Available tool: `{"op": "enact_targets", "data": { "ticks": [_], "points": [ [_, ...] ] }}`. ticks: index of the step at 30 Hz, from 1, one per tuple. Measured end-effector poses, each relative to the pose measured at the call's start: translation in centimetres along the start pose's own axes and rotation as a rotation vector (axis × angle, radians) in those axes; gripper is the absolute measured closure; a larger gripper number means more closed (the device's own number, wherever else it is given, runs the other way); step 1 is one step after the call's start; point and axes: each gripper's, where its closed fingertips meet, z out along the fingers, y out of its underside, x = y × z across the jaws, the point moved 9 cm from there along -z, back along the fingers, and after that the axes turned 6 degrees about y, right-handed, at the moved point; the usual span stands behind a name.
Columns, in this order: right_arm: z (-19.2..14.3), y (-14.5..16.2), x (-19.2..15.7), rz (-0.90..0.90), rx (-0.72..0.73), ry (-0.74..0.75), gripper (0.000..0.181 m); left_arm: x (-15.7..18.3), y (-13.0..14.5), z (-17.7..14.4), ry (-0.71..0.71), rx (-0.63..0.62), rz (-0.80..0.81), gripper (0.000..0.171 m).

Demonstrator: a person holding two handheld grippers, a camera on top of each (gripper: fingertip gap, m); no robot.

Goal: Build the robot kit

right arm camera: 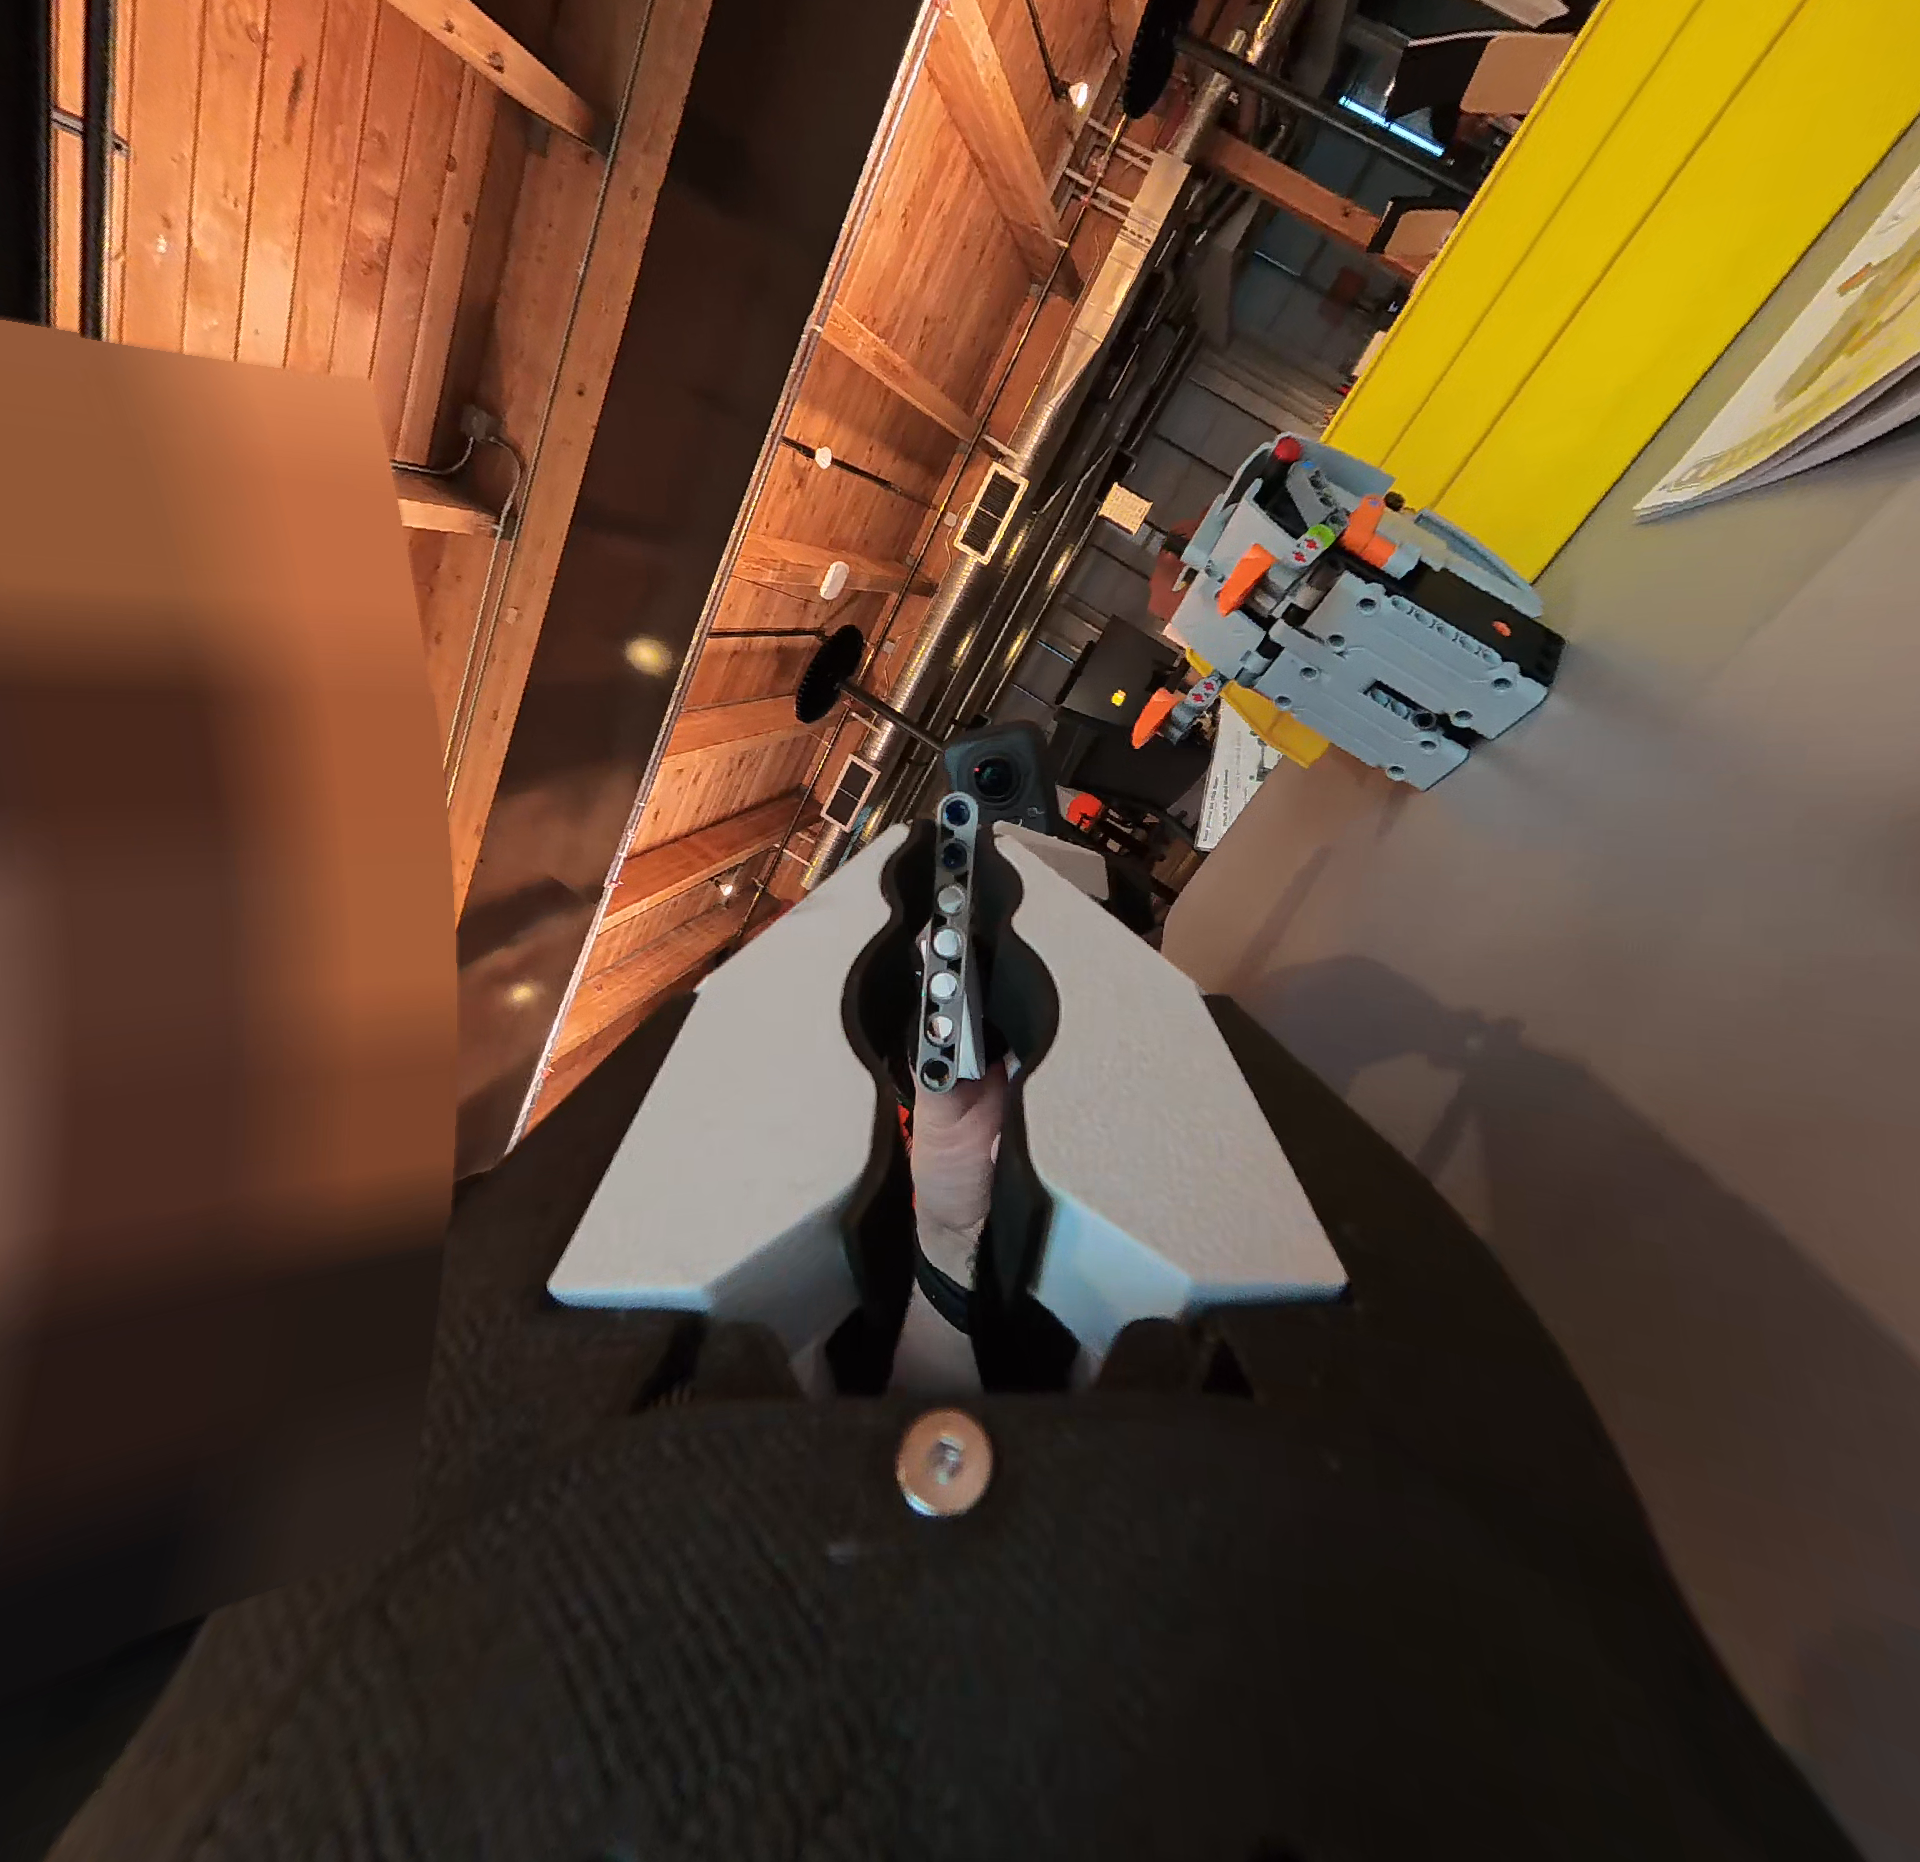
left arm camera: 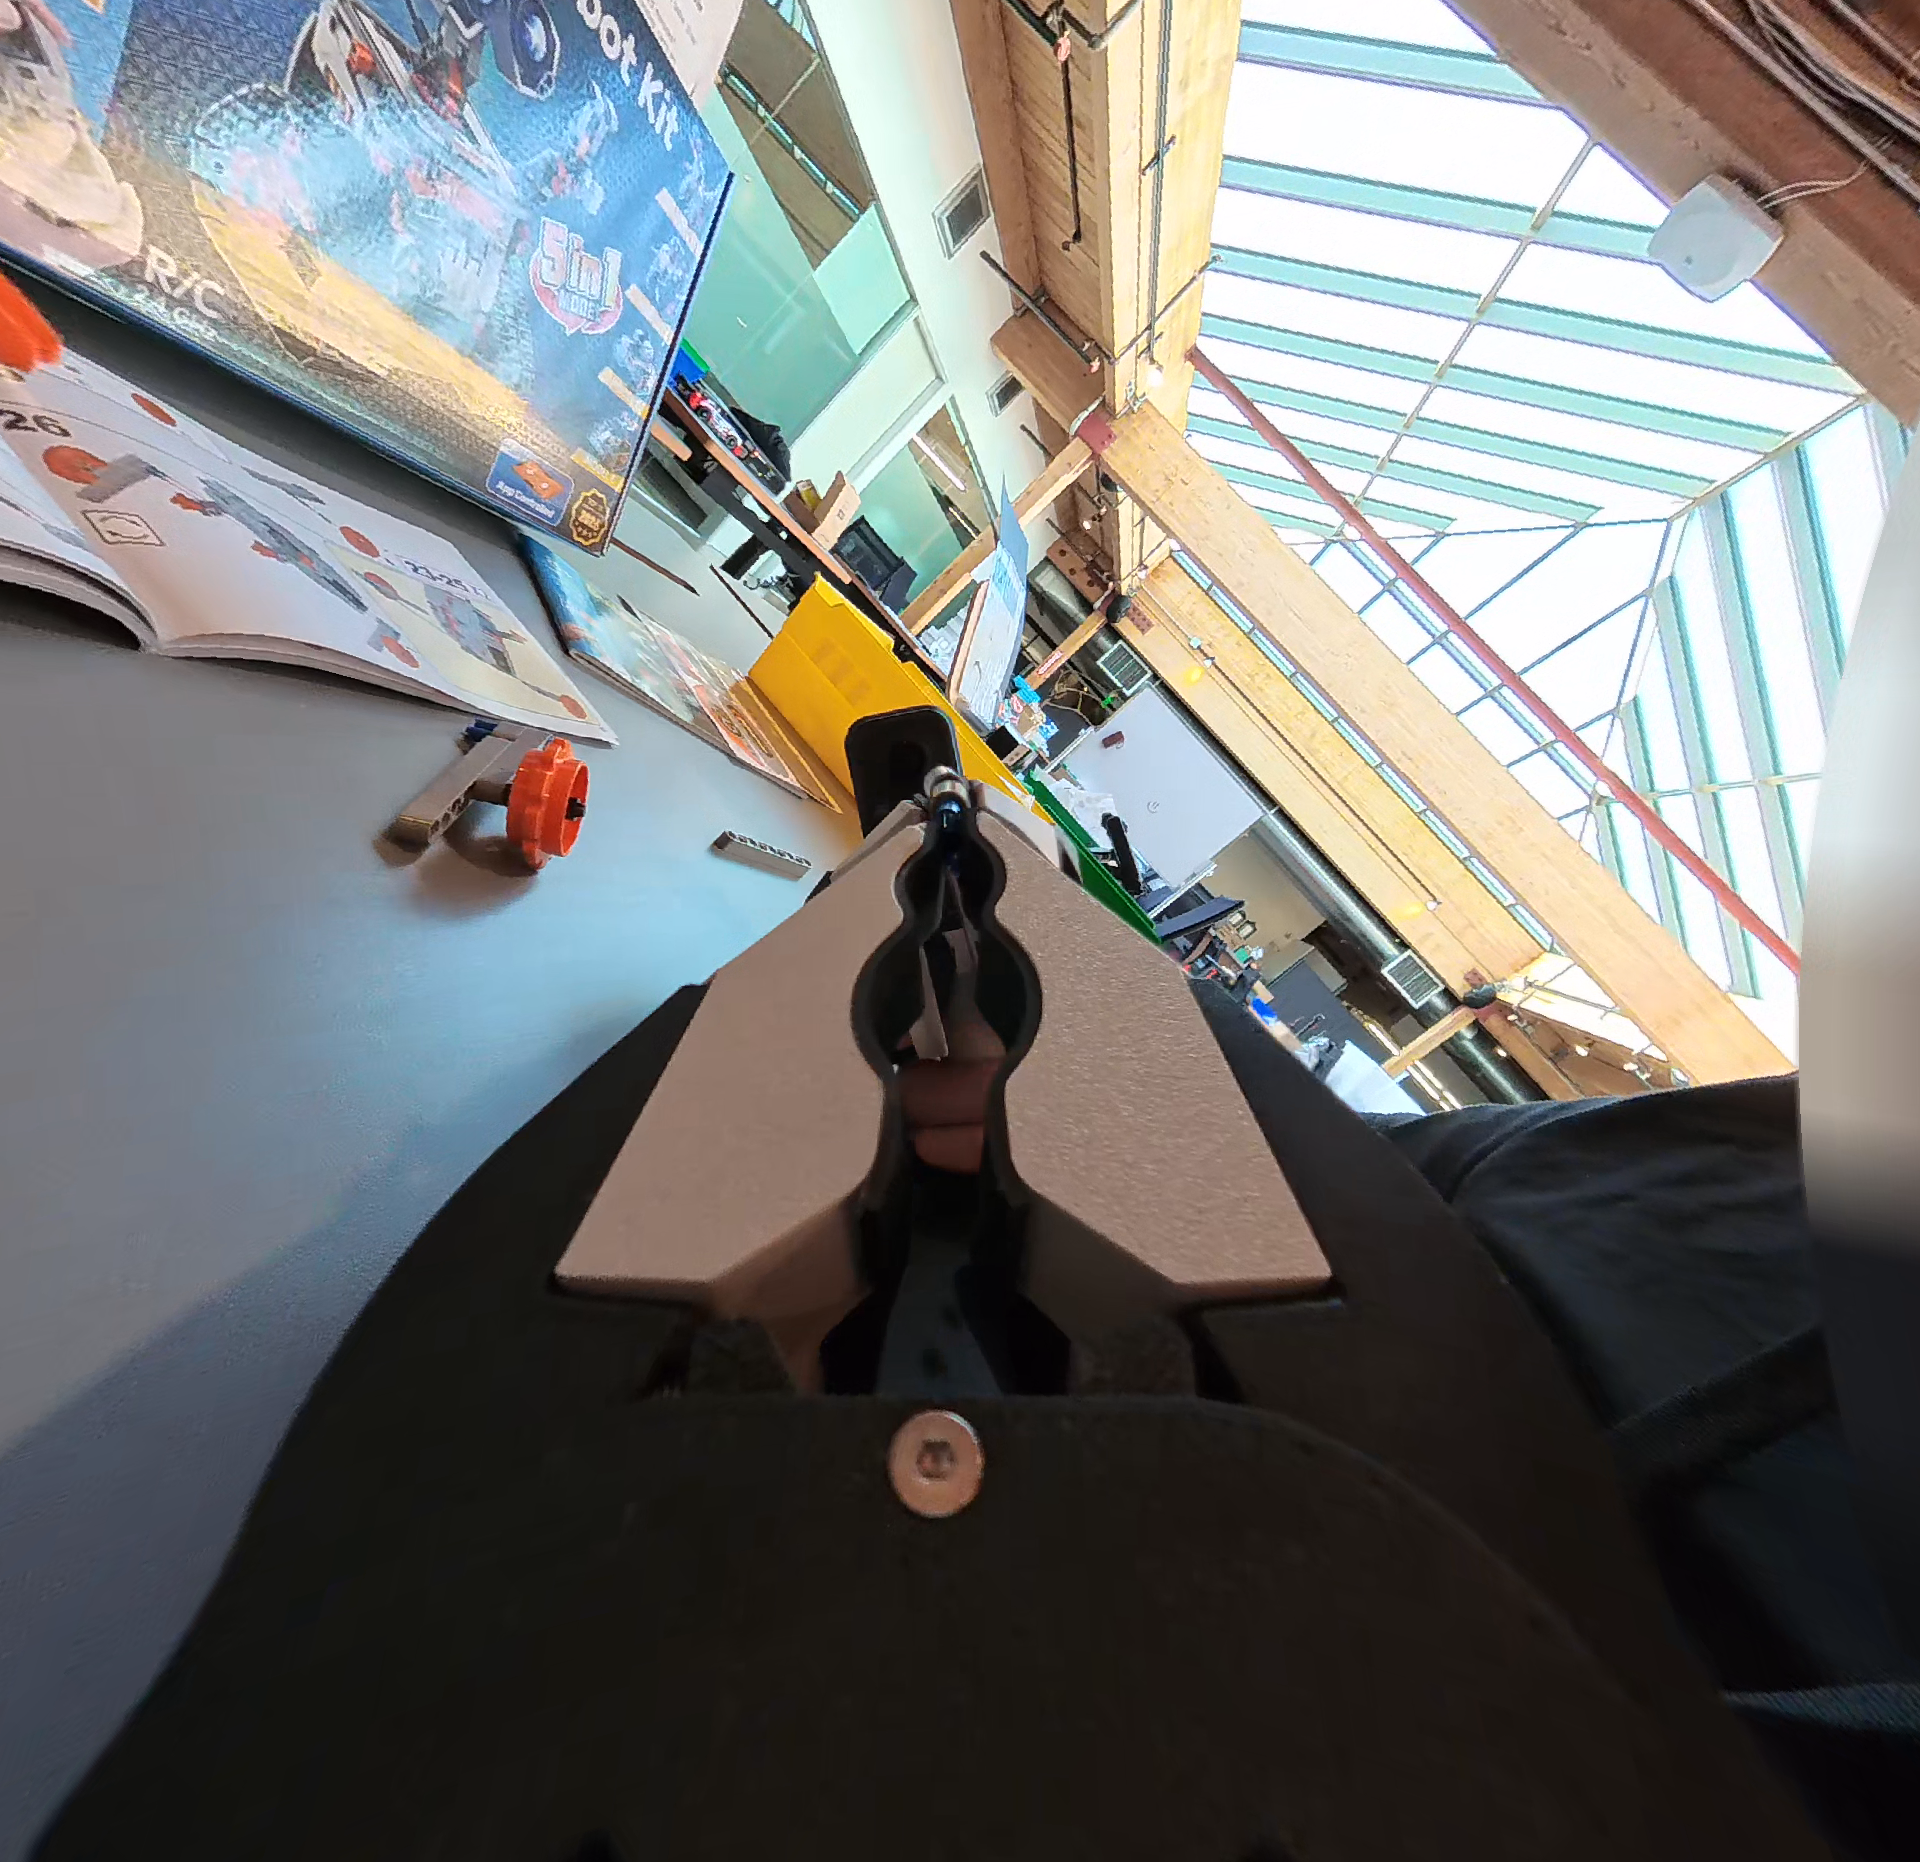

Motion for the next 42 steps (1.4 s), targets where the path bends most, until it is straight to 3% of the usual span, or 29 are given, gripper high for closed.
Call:
{"op": "enact_targets", "data": {
  "ticks": [13, 19, 27, 42],
  "points": [
    [0.6, 0.0, 0.1, 0.013, 0.094, 0.042, 0.176, 0.9, 0.2, 0.2, -0.166, 0.037, 0.19, 0.171],
    [0.6, -0.1, 0.1, -0.006, 0.076, 0.031, 0.176, 0.6, 0.1, 0.0, -0.077, 0.022, 0.081, 0.171],
    [-0.5, -1.0, -0.2, -0.233, -0.113, 0.11, 0.176, -0.5, 0.3, 0.3, -0.035, -0.092, -0.041, 0.171],
    [-1.3, -0.7, 1.0, -0.143, -0.328, 0.059, 0.176, -0.9, 0.5, 0.1, -0.03, -0.323, -0.014, 0.17]
  ]
}}
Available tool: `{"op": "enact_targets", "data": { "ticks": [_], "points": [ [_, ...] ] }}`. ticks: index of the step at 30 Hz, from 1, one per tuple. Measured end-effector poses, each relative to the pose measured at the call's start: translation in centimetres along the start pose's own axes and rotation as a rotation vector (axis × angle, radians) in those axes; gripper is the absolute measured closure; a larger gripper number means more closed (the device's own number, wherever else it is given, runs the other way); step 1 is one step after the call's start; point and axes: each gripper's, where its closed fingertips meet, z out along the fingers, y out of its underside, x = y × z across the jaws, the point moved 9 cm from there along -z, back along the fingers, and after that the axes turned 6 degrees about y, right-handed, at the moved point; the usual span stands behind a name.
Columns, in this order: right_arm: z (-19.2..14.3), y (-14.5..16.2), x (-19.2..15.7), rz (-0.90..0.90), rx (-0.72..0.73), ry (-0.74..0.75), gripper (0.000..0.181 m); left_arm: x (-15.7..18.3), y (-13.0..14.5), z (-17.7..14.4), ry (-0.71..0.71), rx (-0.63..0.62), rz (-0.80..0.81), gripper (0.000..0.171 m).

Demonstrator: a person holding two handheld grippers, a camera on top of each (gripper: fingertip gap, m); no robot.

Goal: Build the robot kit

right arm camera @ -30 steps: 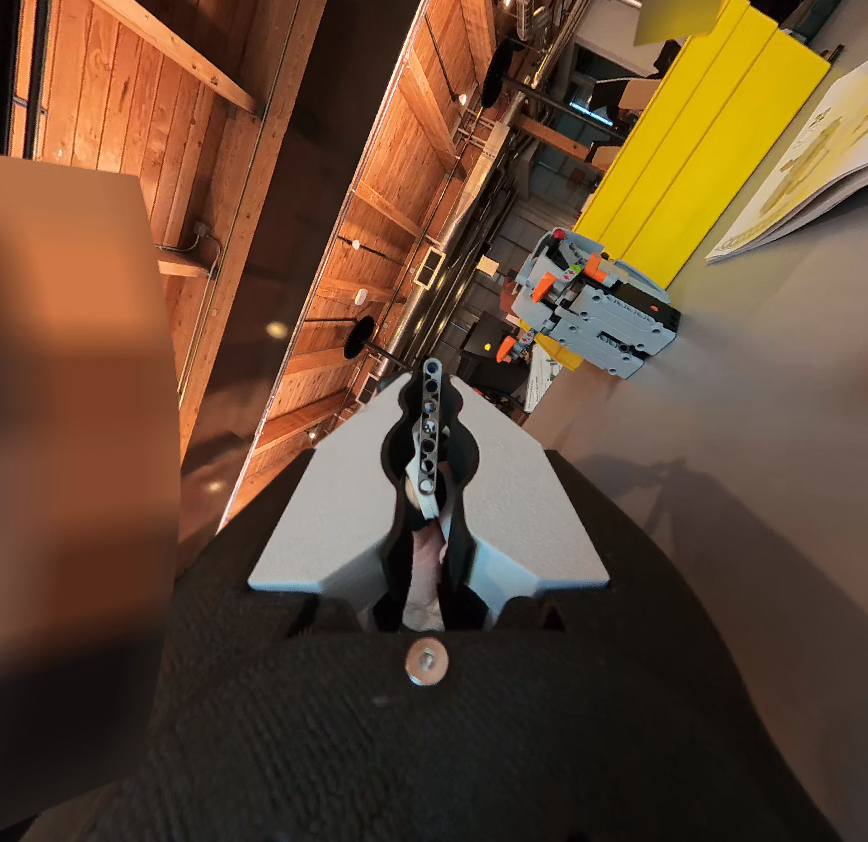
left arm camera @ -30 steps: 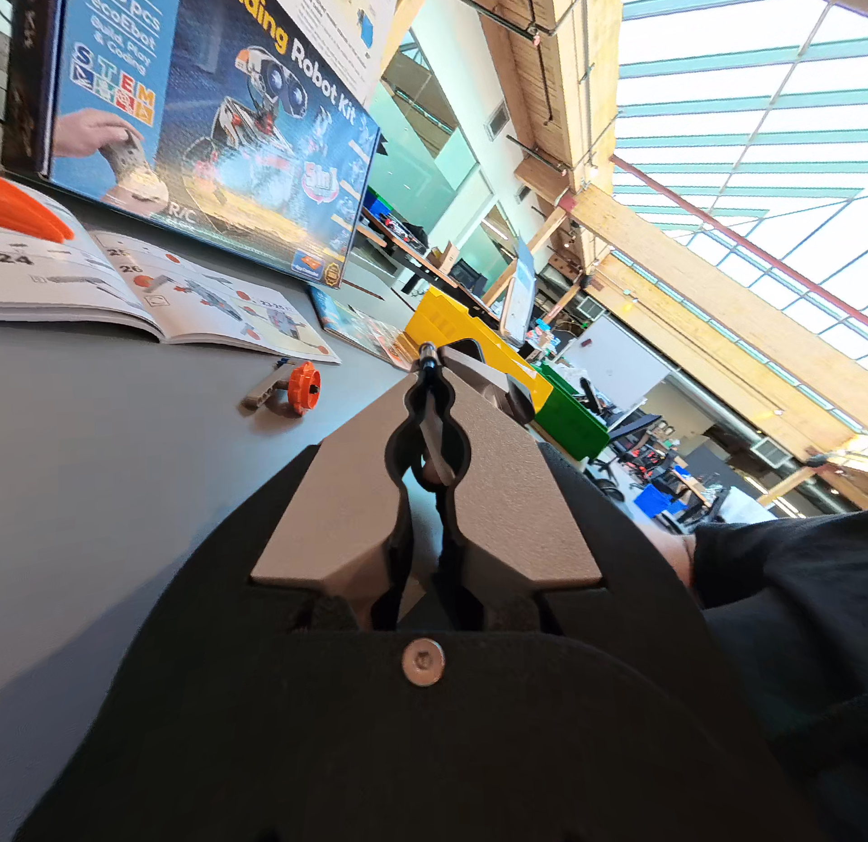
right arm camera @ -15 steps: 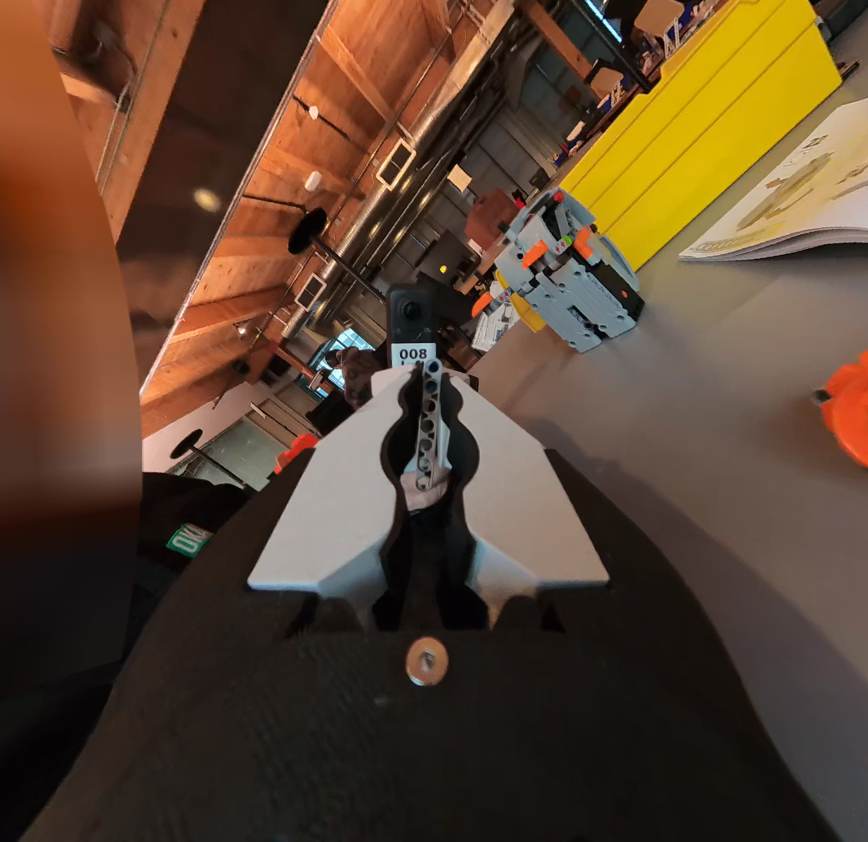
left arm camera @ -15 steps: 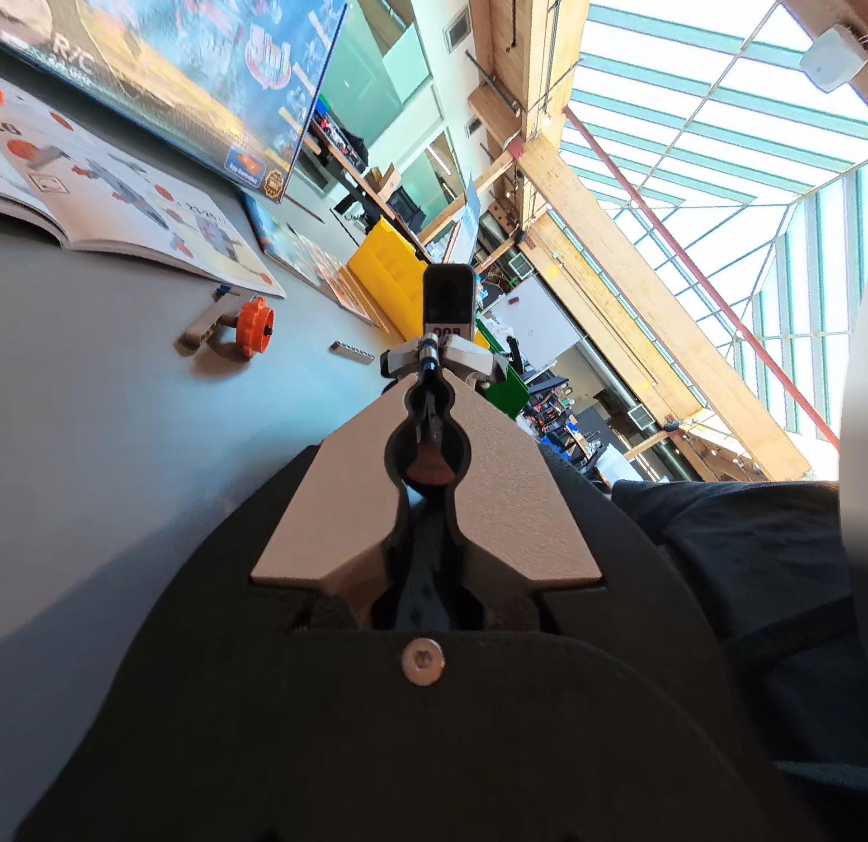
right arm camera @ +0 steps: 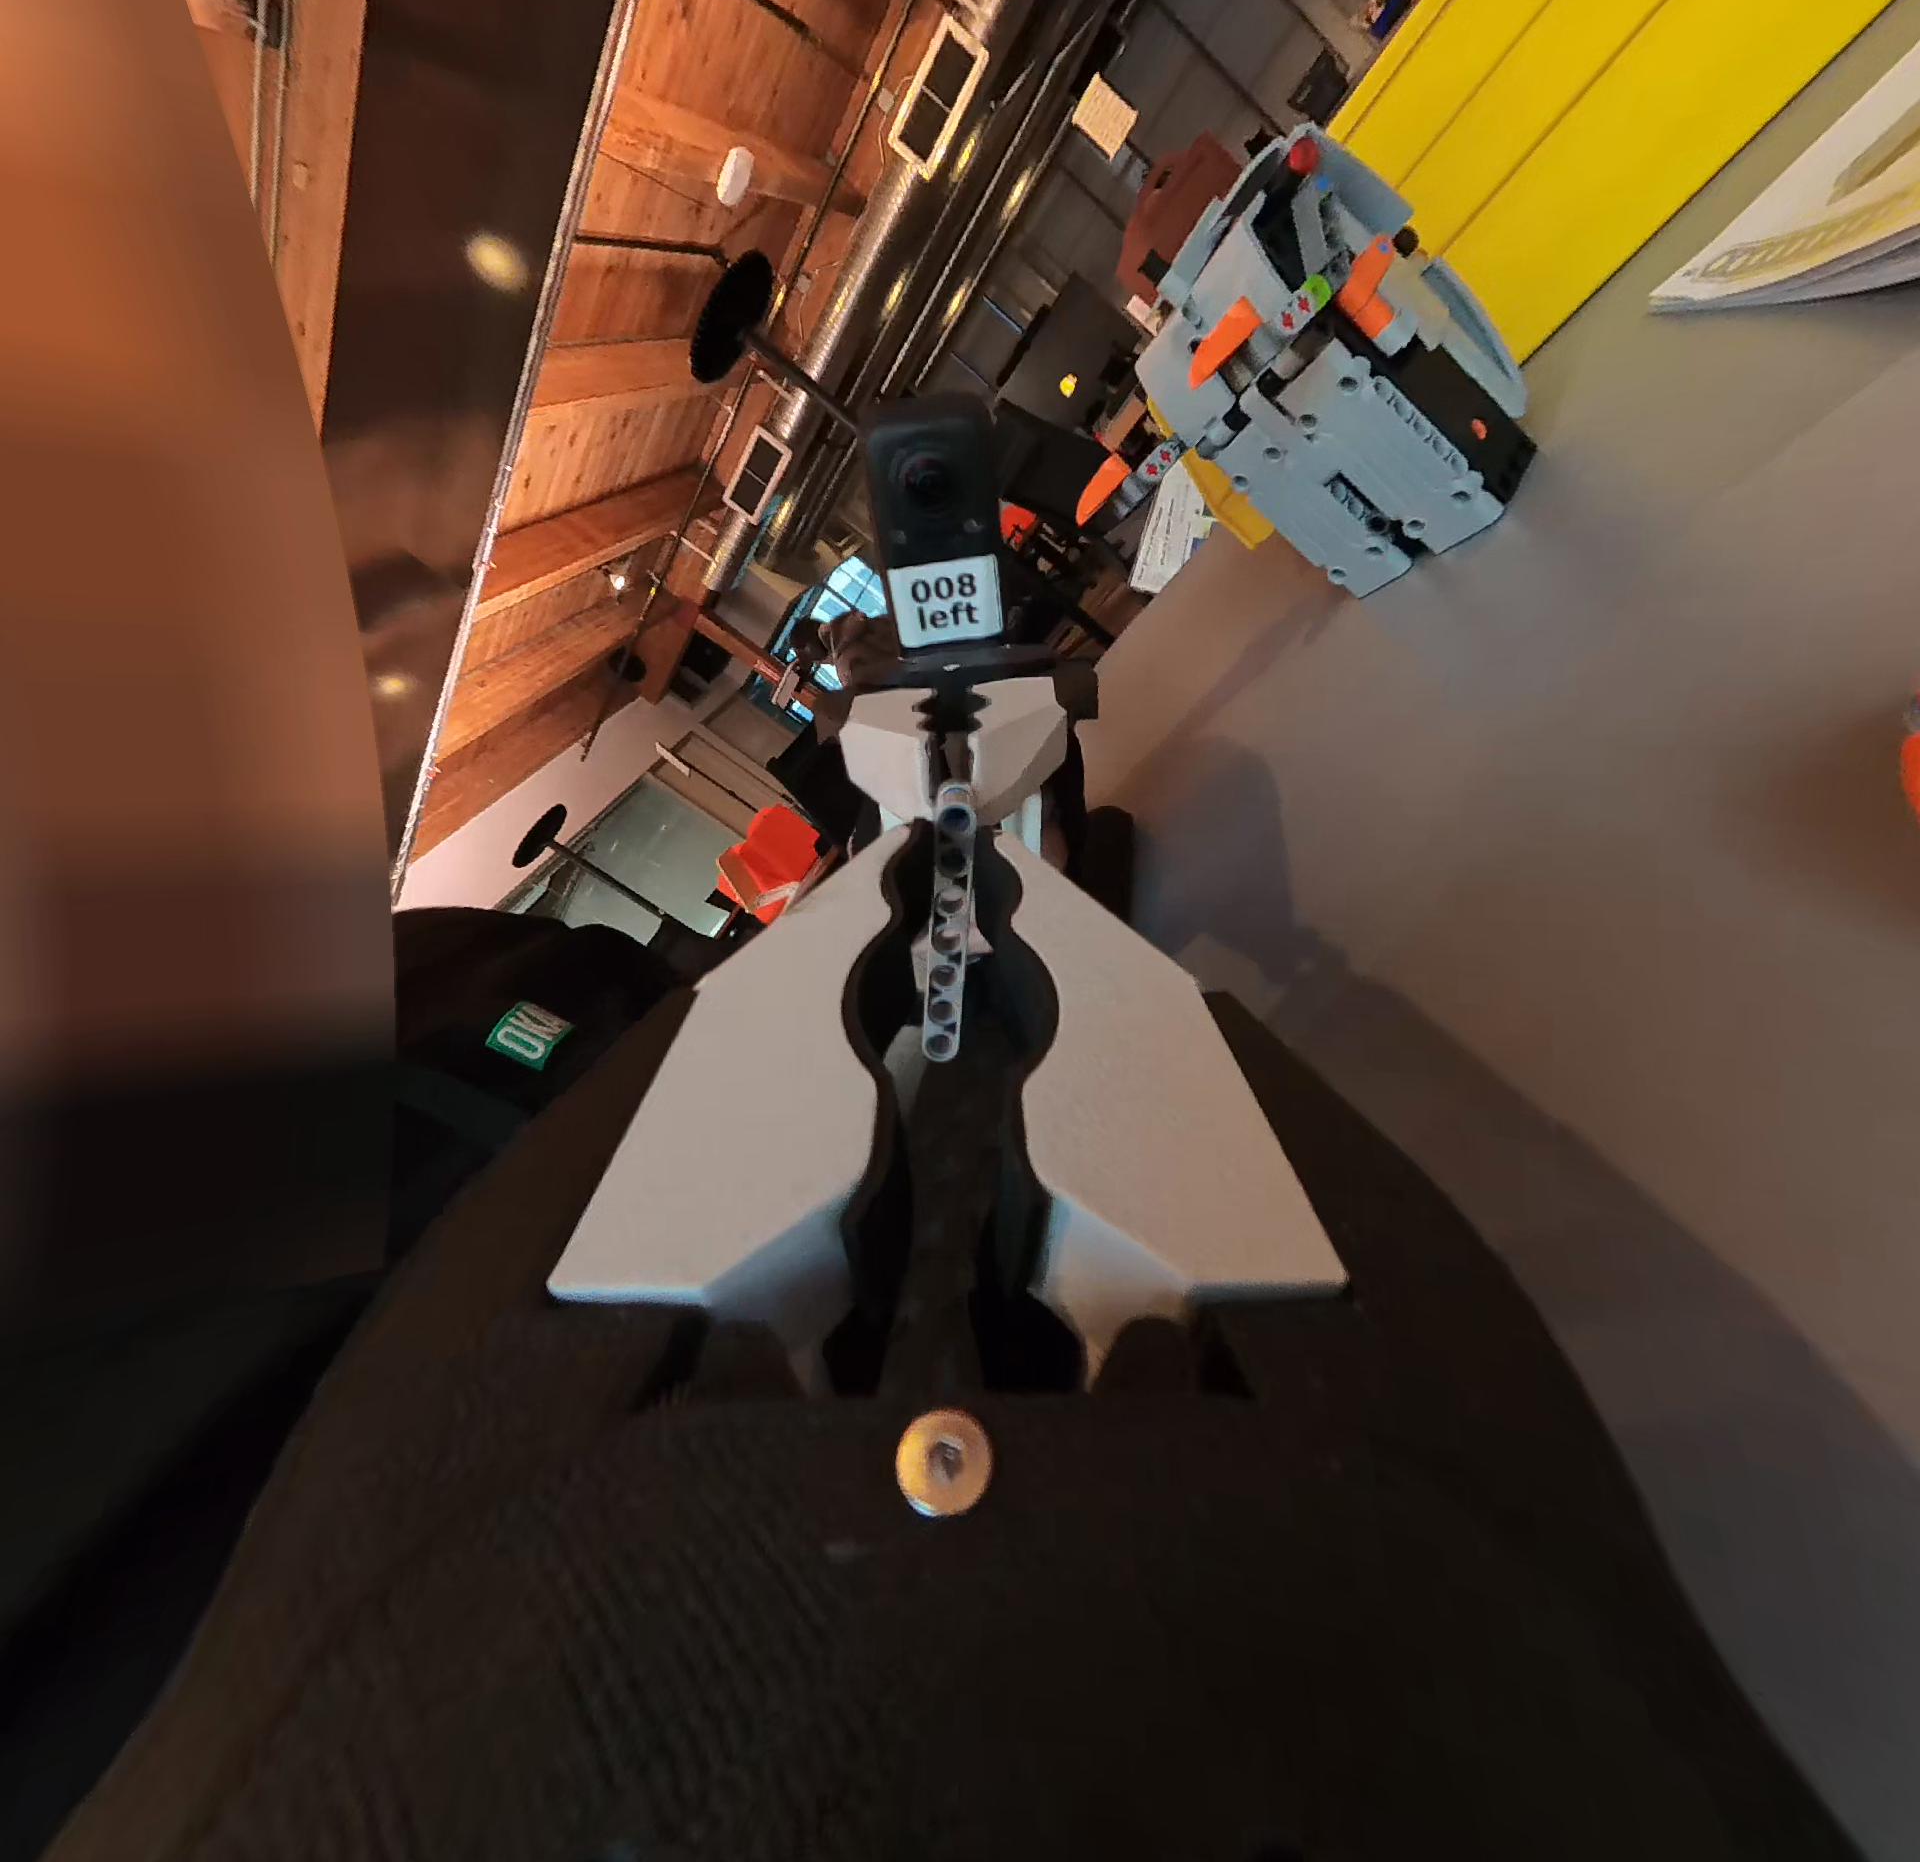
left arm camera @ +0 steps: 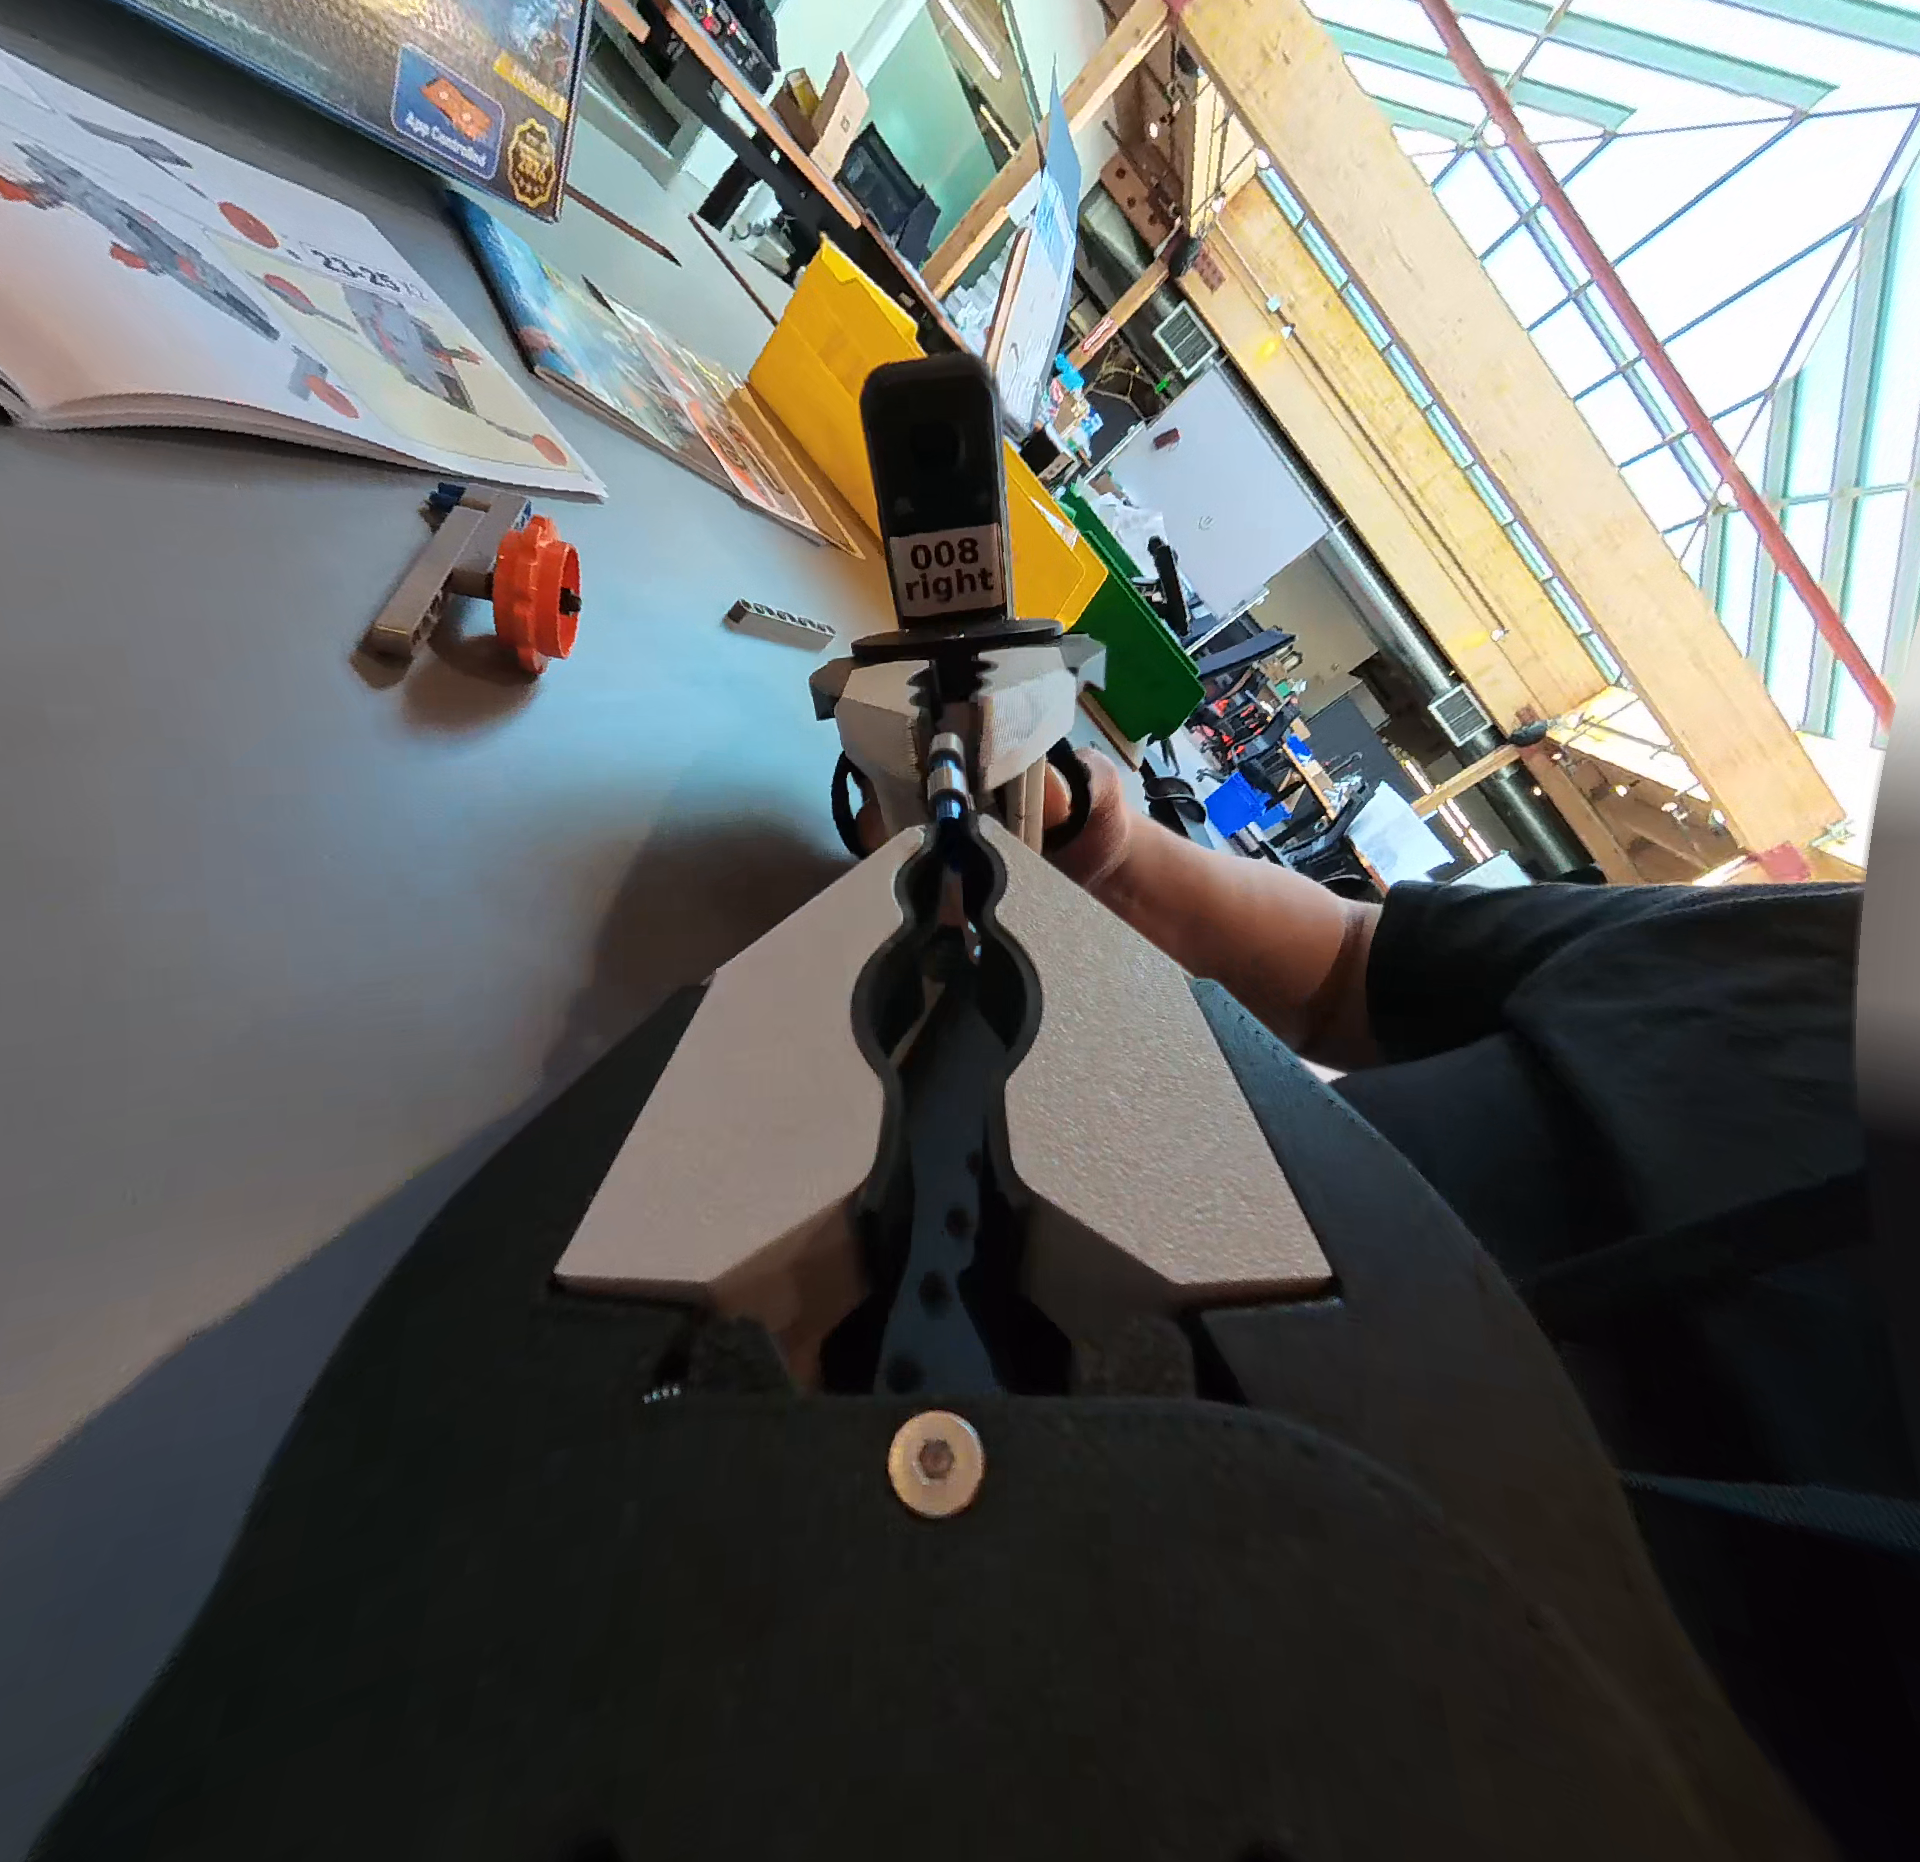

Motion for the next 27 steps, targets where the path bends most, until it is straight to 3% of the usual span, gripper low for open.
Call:
{"op": "enact_targets", "data": {
  "ticks": [27],
  "points": [
    [0.24, -0.07, -0.52, -0.072, -0.006, 0.004, 0.175, 0.0, -0.18, -0.69, 0.054, 0.024, -0.028, 0.169]
  ]
}}
